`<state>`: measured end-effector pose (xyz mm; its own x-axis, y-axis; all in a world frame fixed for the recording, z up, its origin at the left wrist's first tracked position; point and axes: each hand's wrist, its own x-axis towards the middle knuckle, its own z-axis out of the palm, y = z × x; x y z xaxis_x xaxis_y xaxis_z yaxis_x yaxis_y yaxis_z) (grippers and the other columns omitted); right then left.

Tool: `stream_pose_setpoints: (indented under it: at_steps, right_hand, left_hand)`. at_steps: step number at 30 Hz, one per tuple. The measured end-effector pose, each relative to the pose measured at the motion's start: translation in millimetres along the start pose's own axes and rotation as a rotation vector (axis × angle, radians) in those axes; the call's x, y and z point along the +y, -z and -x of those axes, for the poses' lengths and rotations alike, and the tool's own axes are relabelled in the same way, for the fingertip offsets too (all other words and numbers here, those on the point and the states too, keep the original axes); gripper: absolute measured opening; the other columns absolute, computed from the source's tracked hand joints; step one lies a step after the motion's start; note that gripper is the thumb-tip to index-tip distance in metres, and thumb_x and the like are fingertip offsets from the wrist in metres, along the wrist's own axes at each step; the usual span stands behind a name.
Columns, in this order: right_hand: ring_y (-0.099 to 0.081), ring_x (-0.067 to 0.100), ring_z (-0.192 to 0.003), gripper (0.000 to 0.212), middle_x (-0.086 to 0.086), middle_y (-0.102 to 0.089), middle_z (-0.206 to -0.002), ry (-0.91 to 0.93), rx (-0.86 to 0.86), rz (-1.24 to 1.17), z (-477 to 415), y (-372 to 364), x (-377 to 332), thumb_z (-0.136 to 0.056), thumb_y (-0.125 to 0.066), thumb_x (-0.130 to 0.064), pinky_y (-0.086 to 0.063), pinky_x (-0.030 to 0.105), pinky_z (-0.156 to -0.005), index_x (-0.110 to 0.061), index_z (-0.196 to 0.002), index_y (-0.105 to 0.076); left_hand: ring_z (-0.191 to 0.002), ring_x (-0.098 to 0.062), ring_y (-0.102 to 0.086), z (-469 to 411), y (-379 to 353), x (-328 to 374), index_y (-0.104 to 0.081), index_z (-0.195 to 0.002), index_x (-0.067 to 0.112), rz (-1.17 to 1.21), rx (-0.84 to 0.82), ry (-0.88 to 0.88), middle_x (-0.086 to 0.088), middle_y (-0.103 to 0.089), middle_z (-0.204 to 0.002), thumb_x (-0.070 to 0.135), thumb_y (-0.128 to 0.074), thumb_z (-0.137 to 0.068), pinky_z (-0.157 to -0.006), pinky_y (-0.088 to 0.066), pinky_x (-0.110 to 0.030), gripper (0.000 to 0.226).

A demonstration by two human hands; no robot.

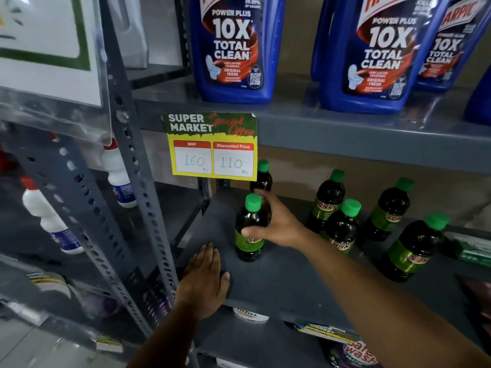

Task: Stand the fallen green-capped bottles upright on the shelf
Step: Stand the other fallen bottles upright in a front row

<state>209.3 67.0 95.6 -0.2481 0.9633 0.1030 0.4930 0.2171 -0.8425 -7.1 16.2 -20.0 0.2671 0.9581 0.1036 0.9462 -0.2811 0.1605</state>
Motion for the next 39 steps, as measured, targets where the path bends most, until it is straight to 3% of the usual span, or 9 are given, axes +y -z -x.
stream_pose_setpoints:
  at_steps: [2, 4, 6, 10, 14, 17, 24, 31, 39]
  right_hand:
    - [-0.054, 0.007, -0.117, 0.107, -0.011, -0.055, -0.125, -0.034, -0.104, -0.055, 2, -5, 18, -0.053, -0.089, -0.031, -0.045, 0.032, -0.100, -0.030, -0.142, -0.028]
    - [-0.053, 0.012, -0.121, 0.106, -0.007, -0.056, -0.128, -0.081, -0.107, -0.019, 6, -11, 35, -0.055, -0.087, -0.024, -0.042, 0.039, -0.105, -0.029, -0.142, -0.026]
    - [-0.053, 0.007, -0.119, 0.096, -0.011, -0.056, -0.127, -0.117, -0.025, 0.005, 10, -20, 47, -0.057, -0.088, -0.022, -0.042, 0.033, -0.103, -0.033, -0.137, -0.034]
    - [-0.058, -0.008, -0.103, 0.072, -0.020, -0.061, -0.112, -0.114, 0.143, -0.012, 11, -39, 55, -0.053, -0.088, -0.033, -0.044, 0.011, -0.083, -0.053, -0.107, -0.045]
    - [-0.060, -0.004, -0.102, 0.070, -0.017, -0.065, -0.111, -0.148, 0.125, -0.014, 14, -48, 68, -0.056, -0.087, -0.034, -0.048, 0.020, -0.088, -0.042, -0.116, -0.050]
    - [-0.056, -0.017, -0.093, 0.067, -0.025, -0.064, -0.100, -0.177, 0.156, 0.018, 14, -48, 71, -0.054, -0.084, -0.043, -0.043, 0.007, -0.076, -0.043, -0.112, -0.051]
    - [-0.050, 0.007, -0.117, 0.094, -0.009, -0.054, -0.128, -0.106, 0.162, 0.106, 31, -49, 67, -0.054, -0.082, -0.053, -0.042, 0.028, -0.097, -0.033, -0.135, -0.038]
    - [-0.055, 0.020, -0.118, 0.071, 0.004, -0.062, -0.128, -0.140, 0.196, 0.131, 29, -49, 65, -0.075, -0.078, -0.036, -0.034, 0.018, -0.083, -0.018, -0.134, -0.044]
    - [-0.055, 0.011, -0.115, 0.066, -0.006, -0.062, -0.124, -0.130, 0.111, 0.108, 64, -59, 61, -0.076, -0.073, -0.042, -0.040, 0.023, -0.089, -0.028, -0.134, -0.043]
  left_hand:
    - [-0.148, -0.024, -0.006, 1, 0, 0, -0.010, -0.149, 0.005, -0.005, -0.001, -0.006, -0.014, -0.011, -0.161, 0.051, -0.007, -0.088, -0.120, -0.007, -0.038, 0.077]
    - [-0.149, -0.025, -0.006, 2, 1, 0, -0.011, -0.149, 0.005, -0.015, 0.002, -0.015, -0.014, -0.010, -0.161, 0.052, -0.002, -0.085, -0.120, -0.007, -0.038, 0.080]
    - [-0.148, -0.025, -0.007, 2, 1, 0, -0.012, -0.149, 0.005, -0.023, 0.007, -0.025, -0.014, -0.011, -0.160, 0.052, -0.002, -0.084, -0.120, -0.007, -0.038, 0.081]
    - [-0.148, -0.026, -0.010, 1, 0, -1, -0.016, -0.148, 0.005, -0.012, 0.019, -0.024, -0.014, -0.014, -0.160, 0.052, -0.004, -0.085, -0.120, -0.008, -0.039, 0.080]
    - [-0.149, -0.023, -0.005, 1, 0, -2, -0.012, -0.149, 0.007, -0.016, 0.003, -0.020, -0.013, -0.010, -0.161, 0.053, -0.002, -0.084, -0.120, -0.005, -0.037, 0.080]
    - [-0.149, -0.024, -0.004, 0, 0, -2, -0.013, -0.149, 0.006, -0.005, -0.006, -0.027, -0.013, -0.010, -0.161, 0.053, -0.003, -0.084, -0.120, -0.006, -0.038, 0.080]
    - [-0.148, -0.024, -0.007, -1, -4, -5, -0.015, -0.148, 0.007, 0.008, 0.006, -0.029, -0.013, -0.013, -0.160, 0.055, -0.003, -0.086, -0.119, -0.009, -0.039, 0.080]
    - [-0.148, -0.023, -0.008, -1, -2, -8, -0.018, -0.148, 0.009, 0.081, -0.012, -0.034, -0.011, -0.015, -0.160, 0.053, -0.006, -0.087, -0.119, -0.007, -0.037, 0.076]
    - [-0.148, -0.020, -0.009, -8, 1, -7, -0.019, -0.148, 0.012, 0.132, -0.030, 0.014, -0.006, -0.015, -0.161, 0.036, -0.022, -0.098, -0.119, -0.007, -0.035, 0.056]
